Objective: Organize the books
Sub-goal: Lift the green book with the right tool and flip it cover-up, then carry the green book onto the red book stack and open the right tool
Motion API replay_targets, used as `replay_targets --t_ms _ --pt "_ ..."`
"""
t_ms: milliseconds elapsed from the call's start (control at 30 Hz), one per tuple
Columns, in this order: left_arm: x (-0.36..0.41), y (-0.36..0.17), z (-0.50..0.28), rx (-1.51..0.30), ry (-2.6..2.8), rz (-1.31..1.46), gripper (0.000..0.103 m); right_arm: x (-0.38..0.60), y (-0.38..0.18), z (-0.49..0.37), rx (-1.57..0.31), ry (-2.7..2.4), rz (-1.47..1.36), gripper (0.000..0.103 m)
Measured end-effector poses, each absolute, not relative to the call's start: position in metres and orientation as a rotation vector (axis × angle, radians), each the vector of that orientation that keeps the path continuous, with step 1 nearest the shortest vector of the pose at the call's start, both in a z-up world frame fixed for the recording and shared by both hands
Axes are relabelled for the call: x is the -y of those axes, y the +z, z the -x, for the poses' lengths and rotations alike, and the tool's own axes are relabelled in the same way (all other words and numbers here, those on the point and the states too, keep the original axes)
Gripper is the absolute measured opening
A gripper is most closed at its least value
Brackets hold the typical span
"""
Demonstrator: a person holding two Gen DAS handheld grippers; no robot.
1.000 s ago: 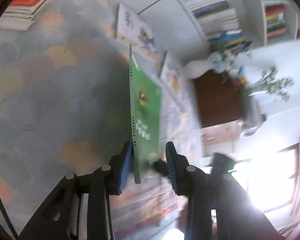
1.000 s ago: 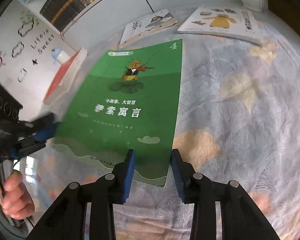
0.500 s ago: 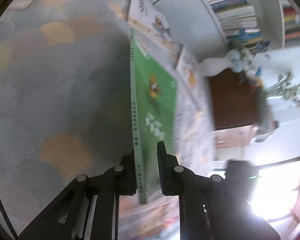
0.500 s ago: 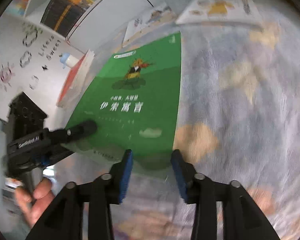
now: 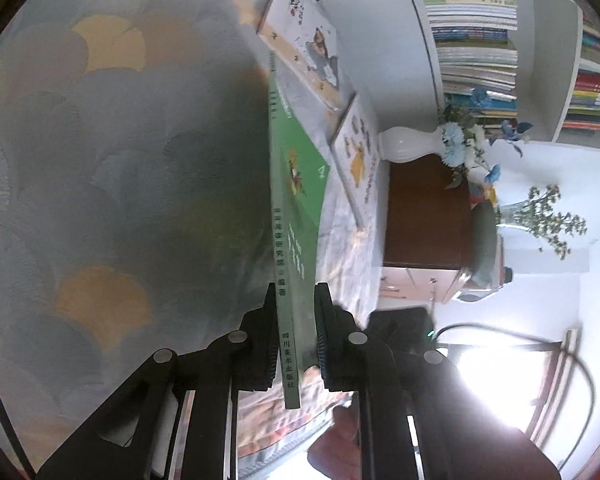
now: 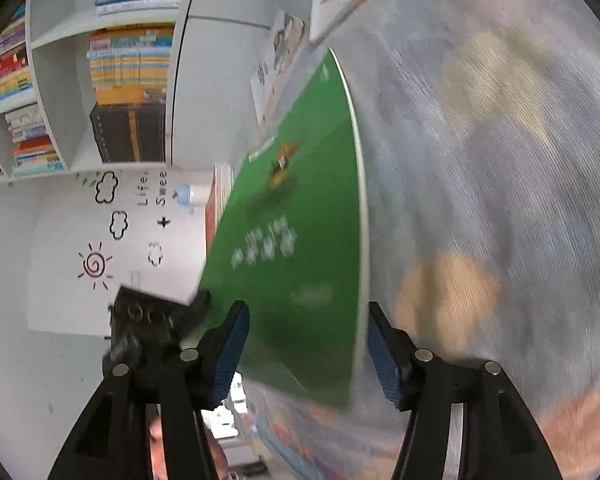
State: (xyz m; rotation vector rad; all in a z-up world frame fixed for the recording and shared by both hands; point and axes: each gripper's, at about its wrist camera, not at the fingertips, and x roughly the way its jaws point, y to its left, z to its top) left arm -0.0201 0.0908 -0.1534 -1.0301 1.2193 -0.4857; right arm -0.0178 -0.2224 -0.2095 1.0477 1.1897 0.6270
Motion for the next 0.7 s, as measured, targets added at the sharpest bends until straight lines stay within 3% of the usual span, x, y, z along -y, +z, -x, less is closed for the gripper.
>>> replay_targets --t_ms 33,100,167,467,700 --pt "-0.092 -0.152 0.019 -1.223 -0.48 1.008 0.011 0.219 -0.207 0.016 -1.186 0.613 -1.029 0.053" --pt "-0.091 -0.147 0.016 -1.233 -0.462 0.912 0.011 0.212 -0.202 0.011 -1.188 0.571 -0.936 0.033" --pt "-0.087 -0.141 0.015 -1.244 -0.456 0.806 0.011 0.207 -0.194 0.009 -1.177 0.565 -0.851 0.03" --pt "-0.084 -0.122 0.011 -1.242 -0.523 0.47 0.014 0.149 -0.124 0.032 -1.021 0.547 -0.218 0.029" --pt "-0.1 -0.1 0.013 -1.191 -0.567 0.38 0.016 0.114 -0.094 0.042 -0.963 0.568 0.004 0.029"
